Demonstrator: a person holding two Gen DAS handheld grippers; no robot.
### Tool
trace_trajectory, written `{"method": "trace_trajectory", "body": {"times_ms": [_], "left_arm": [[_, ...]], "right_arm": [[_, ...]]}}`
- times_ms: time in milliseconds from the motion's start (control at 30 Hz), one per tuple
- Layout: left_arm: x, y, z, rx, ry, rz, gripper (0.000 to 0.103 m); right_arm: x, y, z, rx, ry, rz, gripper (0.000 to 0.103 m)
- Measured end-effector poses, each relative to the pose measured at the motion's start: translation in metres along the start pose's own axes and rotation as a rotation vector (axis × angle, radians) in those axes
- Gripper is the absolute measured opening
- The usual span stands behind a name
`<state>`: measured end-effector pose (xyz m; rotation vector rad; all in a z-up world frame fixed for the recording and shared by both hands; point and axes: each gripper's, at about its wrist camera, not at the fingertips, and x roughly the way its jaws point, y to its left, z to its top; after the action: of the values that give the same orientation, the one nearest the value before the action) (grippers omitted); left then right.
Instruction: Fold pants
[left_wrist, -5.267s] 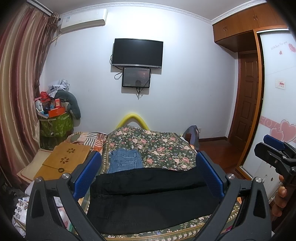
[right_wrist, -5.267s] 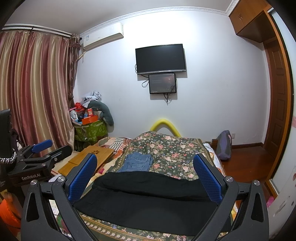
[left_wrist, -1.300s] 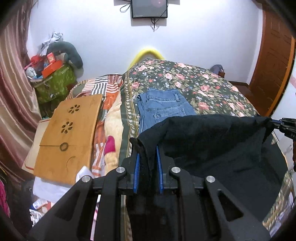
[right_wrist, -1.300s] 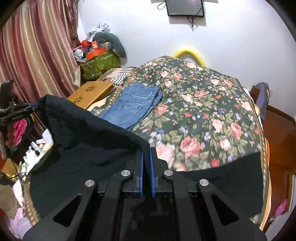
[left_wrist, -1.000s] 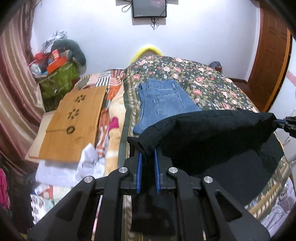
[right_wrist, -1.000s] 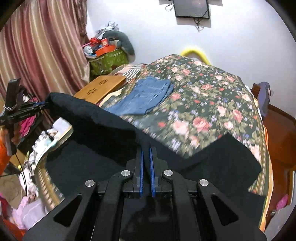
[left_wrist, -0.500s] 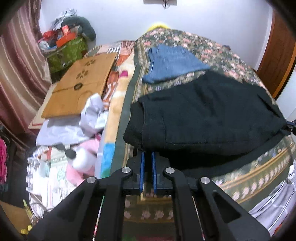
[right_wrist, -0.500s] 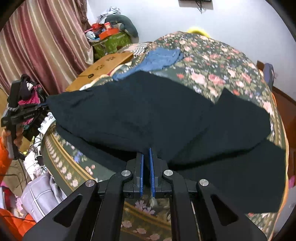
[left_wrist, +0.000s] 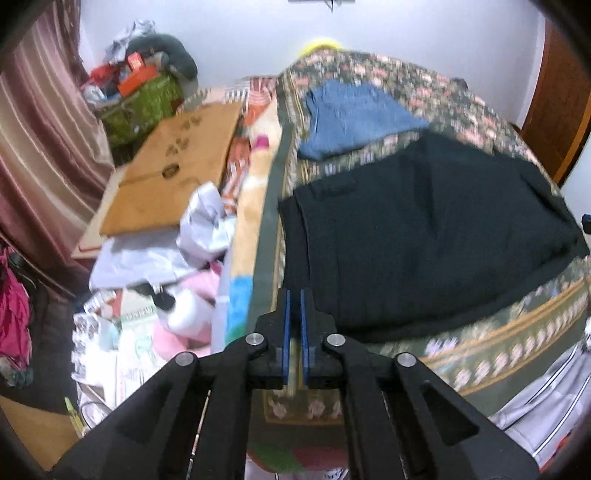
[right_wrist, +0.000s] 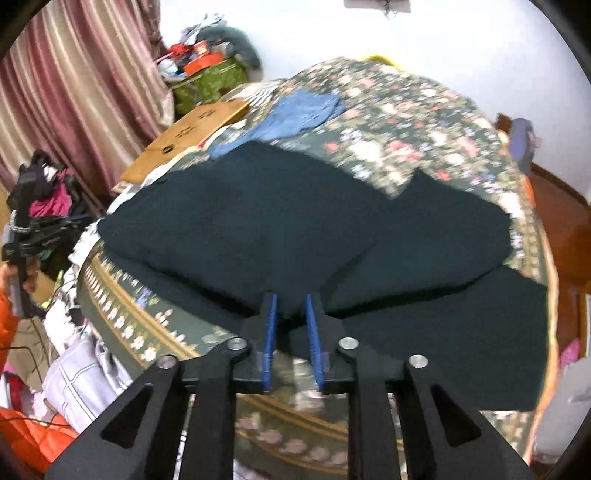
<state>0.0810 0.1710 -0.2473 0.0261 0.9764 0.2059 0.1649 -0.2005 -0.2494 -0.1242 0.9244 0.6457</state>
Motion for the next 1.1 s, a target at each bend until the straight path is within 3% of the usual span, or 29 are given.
{"method": "trace_trajectory", "body": {"times_ms": [100, 233, 433, 767, 1100], "left_arm": [[-0.008, -0.005, 0.022, -0.006, -0.035, -0.004, 0.017], [-0.01, -0.023, 0.058, -0.009, -0.09, -0.035, 0.055], [0.007, -0.065, 0.106, 0.047, -0.114, -0.044, 0.074], [0.074, -0.117, 0.157, 0.085, -0.048, -0.107, 0.085], [0.132, -0.135, 0.16, 0.123, 0.057, -0.11, 0.085]], "right_arm": [[-0.011, -0.018, 0.01, 0.043, -0.042, -0.042, 0.034], [-0.009, -0.039, 0.027, 0.081, -0.056, -0.101, 0.037], [0.014, -0.067, 0.056, 0.109, -0.041, -0.143, 0.049], [0.09, -0.117, 0.103, 0.16, 0.038, -0.165, 0.05], [0.168, -0.153, 0.129, 0.208, 0.164, -0.148, 0.05]]}}
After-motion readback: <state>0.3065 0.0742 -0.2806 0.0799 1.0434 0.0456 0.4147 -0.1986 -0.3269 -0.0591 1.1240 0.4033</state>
